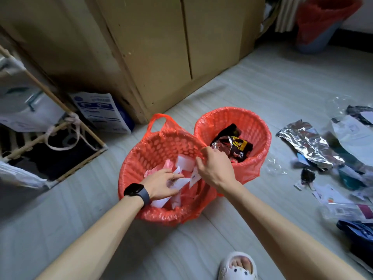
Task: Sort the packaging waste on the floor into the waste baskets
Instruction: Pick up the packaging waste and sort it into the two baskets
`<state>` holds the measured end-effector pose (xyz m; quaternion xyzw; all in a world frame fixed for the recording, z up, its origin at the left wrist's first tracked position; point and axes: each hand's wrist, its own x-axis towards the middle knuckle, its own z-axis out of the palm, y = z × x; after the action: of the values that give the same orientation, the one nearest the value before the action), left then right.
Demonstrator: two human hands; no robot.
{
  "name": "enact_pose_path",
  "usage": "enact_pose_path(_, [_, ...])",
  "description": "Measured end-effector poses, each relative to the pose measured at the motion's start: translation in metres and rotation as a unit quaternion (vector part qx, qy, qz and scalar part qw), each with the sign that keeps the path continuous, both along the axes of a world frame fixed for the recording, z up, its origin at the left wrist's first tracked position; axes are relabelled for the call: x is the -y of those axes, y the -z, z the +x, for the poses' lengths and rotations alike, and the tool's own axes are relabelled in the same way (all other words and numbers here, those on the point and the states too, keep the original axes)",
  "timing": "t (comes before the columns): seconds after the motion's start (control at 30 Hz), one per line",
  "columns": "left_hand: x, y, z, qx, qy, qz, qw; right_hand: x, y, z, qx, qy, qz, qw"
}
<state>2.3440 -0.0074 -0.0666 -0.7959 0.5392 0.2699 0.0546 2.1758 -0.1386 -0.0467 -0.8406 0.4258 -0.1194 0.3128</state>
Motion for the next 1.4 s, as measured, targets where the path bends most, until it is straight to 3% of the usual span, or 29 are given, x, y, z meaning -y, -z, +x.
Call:
enact_pose_path(0.27, [-0.048,-0.033,-0.022,-0.042,-0.077,-0.084,0.993,-0.038,0.01,-0.031,-0.043,-0.064,-0.109,0.991])
enact_pose_path(0.47, [-0.047,-0.045,-0.049,-0.054,-0.107,-0.135,0.984,-0.052,-0.006,-0.06,-0.081,-0.096,-0.106,0.986])
enact_pose_path(0.6, [-0.028,-0.055,-0.066,-0.013,-0.094,-0.11,0.989,-0.04,-0.021,-0.084,-0.09,-0.117,-0.111,0.983])
enact_pose_path(0.73, [0.002,-0.083,-0.092,-0.009,-0.058,-0.154,0.986,-0.02,-0.051,-0.126,-0.128,-0.111,-0.139,0.976])
enact_pose_path(0.83, [0.047,-0.098,-0.135,-0.022,0.013,-0.184,0.983,0.004,-0.073,-0.186,-0.15,-0.056,-0.151,0.975])
enact_pose_path(1.07, [0.151,-0.093,-0.29,-0.053,0.205,-0.158,0.964,0.035,-0.073,-0.352,-0.186,0.118,-0.044,0.974])
enact_pose_path(1.23, [0.187,-0.065,-0.396,-0.085,0.289,-0.126,0.945,0.025,-0.027,-0.459,-0.164,0.251,0.037,0.953])
enact_pose_path(1.4, [0.197,-0.005,-0.466,-0.098,0.326,-0.069,0.938,-0.006,0.046,-0.532,-0.166,0.349,0.149,0.91])
